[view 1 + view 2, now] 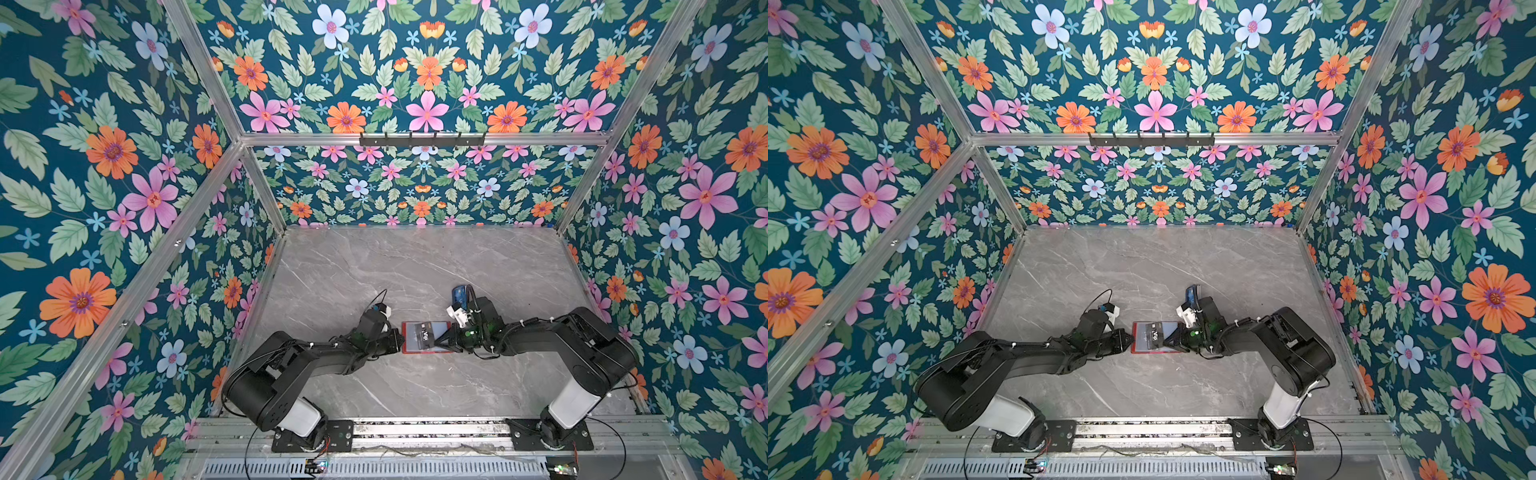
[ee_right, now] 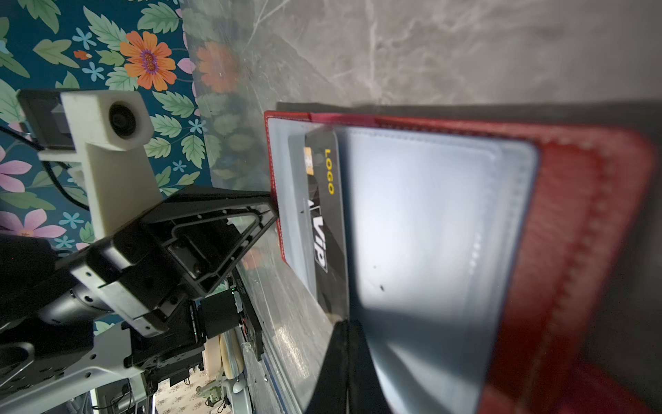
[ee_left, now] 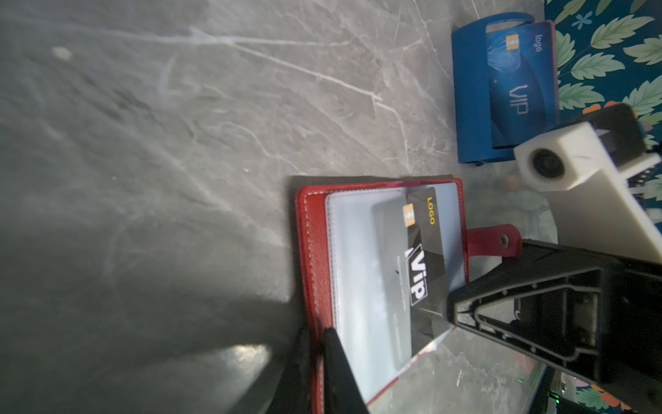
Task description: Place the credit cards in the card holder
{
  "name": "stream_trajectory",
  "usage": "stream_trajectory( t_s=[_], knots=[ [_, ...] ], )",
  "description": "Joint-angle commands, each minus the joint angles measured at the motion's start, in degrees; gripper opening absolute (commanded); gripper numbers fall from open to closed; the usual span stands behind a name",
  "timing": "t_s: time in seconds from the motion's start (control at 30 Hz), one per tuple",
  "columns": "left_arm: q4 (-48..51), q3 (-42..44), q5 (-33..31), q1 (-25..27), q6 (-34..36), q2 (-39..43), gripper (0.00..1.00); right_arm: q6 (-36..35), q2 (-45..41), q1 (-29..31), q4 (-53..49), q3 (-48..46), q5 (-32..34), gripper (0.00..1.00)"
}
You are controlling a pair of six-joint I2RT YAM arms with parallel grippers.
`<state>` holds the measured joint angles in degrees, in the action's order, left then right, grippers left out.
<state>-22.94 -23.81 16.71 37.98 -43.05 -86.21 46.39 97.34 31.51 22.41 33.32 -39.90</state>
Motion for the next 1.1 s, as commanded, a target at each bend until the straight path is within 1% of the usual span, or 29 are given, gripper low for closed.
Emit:
stream_trajectory(
  t_s=[0.0,0.17,0.3,0.4,0.5,0.63,0.67,0.73,0.83,0.9,1.0,1.07],
  knots=[
    [6.59,0.48,-0.70,0.02,0.24,-0.01,0.12,-1.59,-0.30,0.82,-3.74,1.18,2.30,0.15],
    [6.50,0.52,-0.64,0.16,0.15,0.13,0.12,-2.88,-0.75,1.57,-7.42,2.99,4.00,0.29],
    [6.51,0.34,-0.68,0.16,0.06,0.06,0.12,-4.89,-1.46,2.65,-13.13,5.09,7.00,0.37],
    [6.50,0.26,-0.65,0.16,0.22,-0.19,0.12,-6.35,-1.63,3.66,-17.79,6.84,10.32,0.44],
    [6.42,0.08,-0.65,0.12,0.31,-0.55,0.12,-8.12,-4.26,5.14,-23.40,9.28,14.41,0.52],
    [6.41,-0.27,-0.55,0.09,0.48,-0.86,0.12,-10.06,-5.35,7.62,-30.10,12.58,20.94,0.62],
    [6.42,-0.29,-0.50,0.16,0.46,-0.92,0.12,-10.25,-5.56,7.94,-31.41,13.22,22.52,0.69],
    [6.42,-0.28,-0.57,0.15,0.48,-0.96,0.12,-10.79,-5.97,8.40,-33.21,14.35,24.19,0.70],
    [6.58,-0.49,-0.55,0.12,0.67,-0.93,0.12,-10.97,-6.54,8.90,-35.23,15.36,27.08,0.67],
    [6.64,-0.53,-0.60,0.09,0.64,-0.87,0.12,-11.12,-6.47,9.25,-37.14,16.47,29.15,0.63],
    [6.71,-0.53,-0.56,0.15,0.73,-0.76,0.12,-11.75,-5.02,9.79,-40.39,19.01,31.24,0.49],
    [6.77,-0.57,-0.54,0.10,0.69,-0.73,0.12,-12.09,-3.70,10.35,-42.43,20.72,32.45,0.36]
  ],
)
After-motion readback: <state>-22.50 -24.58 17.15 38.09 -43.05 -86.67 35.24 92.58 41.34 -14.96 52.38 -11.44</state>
